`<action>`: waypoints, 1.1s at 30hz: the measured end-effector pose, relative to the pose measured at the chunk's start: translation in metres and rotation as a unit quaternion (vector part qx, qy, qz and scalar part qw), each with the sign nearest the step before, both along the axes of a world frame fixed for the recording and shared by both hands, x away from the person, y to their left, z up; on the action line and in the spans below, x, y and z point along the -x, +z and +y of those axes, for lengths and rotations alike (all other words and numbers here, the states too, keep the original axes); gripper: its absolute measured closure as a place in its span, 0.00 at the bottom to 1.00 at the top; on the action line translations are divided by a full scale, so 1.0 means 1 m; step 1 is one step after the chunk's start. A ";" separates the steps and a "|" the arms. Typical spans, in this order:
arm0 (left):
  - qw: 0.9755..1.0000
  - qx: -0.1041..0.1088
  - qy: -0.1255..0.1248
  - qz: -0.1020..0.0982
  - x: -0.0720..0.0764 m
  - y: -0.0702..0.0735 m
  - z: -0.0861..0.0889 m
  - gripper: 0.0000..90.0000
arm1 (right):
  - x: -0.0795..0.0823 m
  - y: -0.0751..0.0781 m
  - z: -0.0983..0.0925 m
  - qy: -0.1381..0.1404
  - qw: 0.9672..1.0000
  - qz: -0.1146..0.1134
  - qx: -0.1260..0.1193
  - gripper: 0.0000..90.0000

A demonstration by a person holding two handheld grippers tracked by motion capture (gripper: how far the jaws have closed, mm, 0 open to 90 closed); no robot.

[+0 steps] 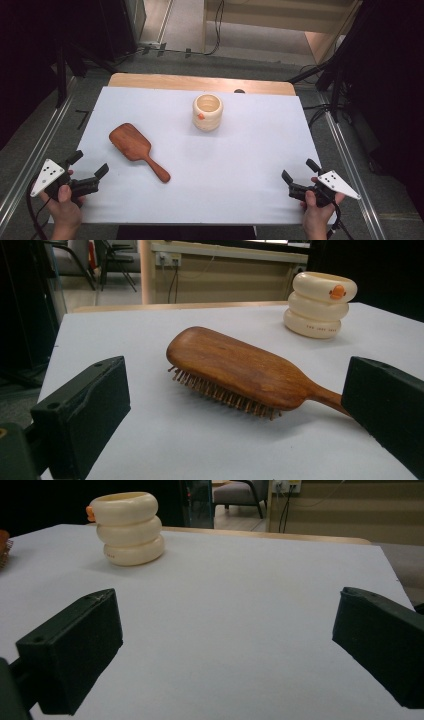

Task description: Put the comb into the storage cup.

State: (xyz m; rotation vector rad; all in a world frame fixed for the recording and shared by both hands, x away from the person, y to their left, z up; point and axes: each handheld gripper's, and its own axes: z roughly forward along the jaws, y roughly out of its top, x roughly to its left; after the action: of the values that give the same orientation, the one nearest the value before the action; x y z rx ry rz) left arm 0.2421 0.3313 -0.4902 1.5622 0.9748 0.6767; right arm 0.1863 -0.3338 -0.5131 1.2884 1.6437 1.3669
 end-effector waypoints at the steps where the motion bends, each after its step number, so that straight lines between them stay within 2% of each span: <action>1: 1.000 0.000 0.000 0.000 0.000 0.000 0.000 0.00 | 0.000 0.000 0.000 0.002 1.000 -0.002 0.004 0.00; 10: 1.000 -0.002 0.001 0.000 0.000 0.000 -0.001 0.00 | -0.004 0.006 0.005 0.026 0.999 0.015 0.018 0.00; 13: 1.000 -0.001 0.001 0.000 0.000 0.000 -0.001 0.00 | -0.005 0.013 0.008 0.029 0.999 0.013 0.033 0.00; 18: 1.000 0.000 0.001 0.000 0.000 0.000 -0.001 0.00 | -0.009 0.025 0.015 0.034 0.998 0.014 0.041 0.00; 21: 1.000 -0.003 -0.001 0.000 0.000 0.000 -0.001 0.00 | -0.012 0.032 0.022 0.044 0.998 0.017 0.049 0.00; 26: 1.000 -0.003 -0.003 0.001 0.000 0.000 -0.001 0.00 | -0.018 0.042 0.034 0.065 0.996 0.026 0.047 0.00; 33: 1.000 -0.003 -0.004 0.000 0.000 0.000 -0.001 0.00 | -0.026 0.062 0.054 0.089 0.994 0.025 0.060 0.00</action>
State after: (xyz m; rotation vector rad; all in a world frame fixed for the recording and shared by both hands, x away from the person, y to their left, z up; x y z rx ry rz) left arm 0.2423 0.3299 -0.4904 1.5714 0.9673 0.6744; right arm 0.2125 -0.2802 -0.4515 1.1382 1.8828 1.3240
